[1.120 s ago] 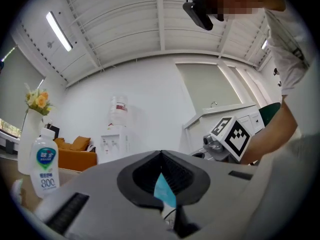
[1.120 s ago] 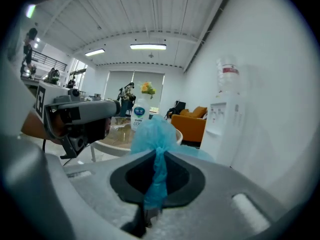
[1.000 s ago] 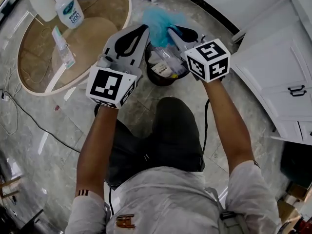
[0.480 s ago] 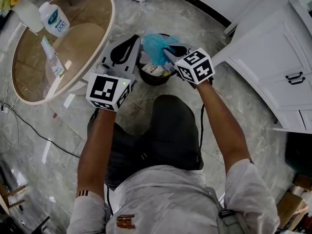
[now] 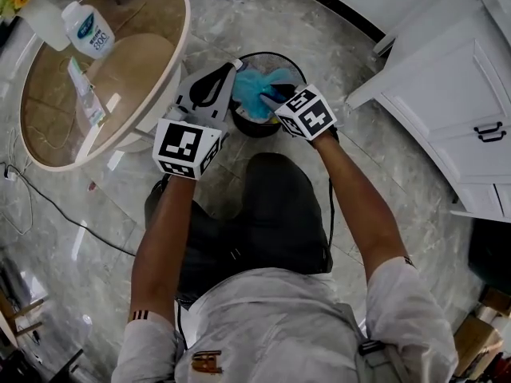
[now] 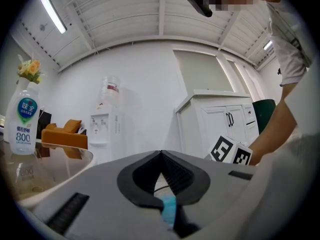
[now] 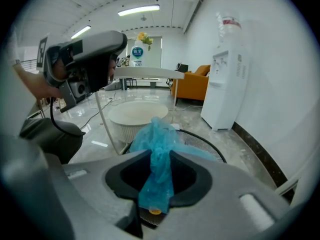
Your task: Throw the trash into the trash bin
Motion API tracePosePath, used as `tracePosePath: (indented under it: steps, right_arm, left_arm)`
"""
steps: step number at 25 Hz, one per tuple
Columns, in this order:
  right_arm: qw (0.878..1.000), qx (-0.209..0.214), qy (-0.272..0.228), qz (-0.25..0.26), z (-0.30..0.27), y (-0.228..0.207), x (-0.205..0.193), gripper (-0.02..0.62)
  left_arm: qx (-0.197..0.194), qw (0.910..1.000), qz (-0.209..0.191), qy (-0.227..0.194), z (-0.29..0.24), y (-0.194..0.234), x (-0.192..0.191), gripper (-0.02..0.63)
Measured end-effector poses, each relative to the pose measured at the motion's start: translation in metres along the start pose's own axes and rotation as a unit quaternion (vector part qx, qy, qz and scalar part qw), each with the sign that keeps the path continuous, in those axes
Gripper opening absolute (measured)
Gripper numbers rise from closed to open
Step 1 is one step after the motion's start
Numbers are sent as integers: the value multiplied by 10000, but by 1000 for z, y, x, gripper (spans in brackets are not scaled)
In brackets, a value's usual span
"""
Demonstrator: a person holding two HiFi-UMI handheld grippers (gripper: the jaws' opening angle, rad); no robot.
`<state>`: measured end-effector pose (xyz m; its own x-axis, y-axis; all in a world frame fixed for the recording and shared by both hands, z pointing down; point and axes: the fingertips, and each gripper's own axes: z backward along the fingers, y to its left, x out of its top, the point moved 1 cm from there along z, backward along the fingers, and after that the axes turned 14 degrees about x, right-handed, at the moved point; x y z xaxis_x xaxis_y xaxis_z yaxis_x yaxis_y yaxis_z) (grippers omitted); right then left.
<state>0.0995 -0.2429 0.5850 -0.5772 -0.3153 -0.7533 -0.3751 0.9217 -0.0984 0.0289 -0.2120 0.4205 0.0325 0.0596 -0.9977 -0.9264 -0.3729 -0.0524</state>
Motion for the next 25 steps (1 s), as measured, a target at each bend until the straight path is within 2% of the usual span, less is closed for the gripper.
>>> tracePosePath:
  steps: [5,9,15,17,21,25]
  right_arm:
    - [10000,-52,-14,-41,-6,-4,-5,157]
    - [9999,-49,-68,90,-4,-3,-5,215]
    - [9978,-132,-579,296,16,3,14,230]
    - [9983,-59,-514,252,22,5,14,230]
    - [9998,-27,-77,193,26,2,-1,241]
    - [9988,-262,-327,235,42,-4,2,237]
  left_arm:
    - [-174,9991,-80,380,-11,-5,-39,-2]
    - [-214,9986,-146,465,-15,-4,-52,-2]
    - [-196,9987,-194,435,-15,6,-48,-2]
    - [-220,9988,-201,391,-14,5,-45,-2]
    - [-258,9989,-165,350,-12,3,-44,-2]
    - [-267,9991,-148,299,-7,-3,-40,-2]
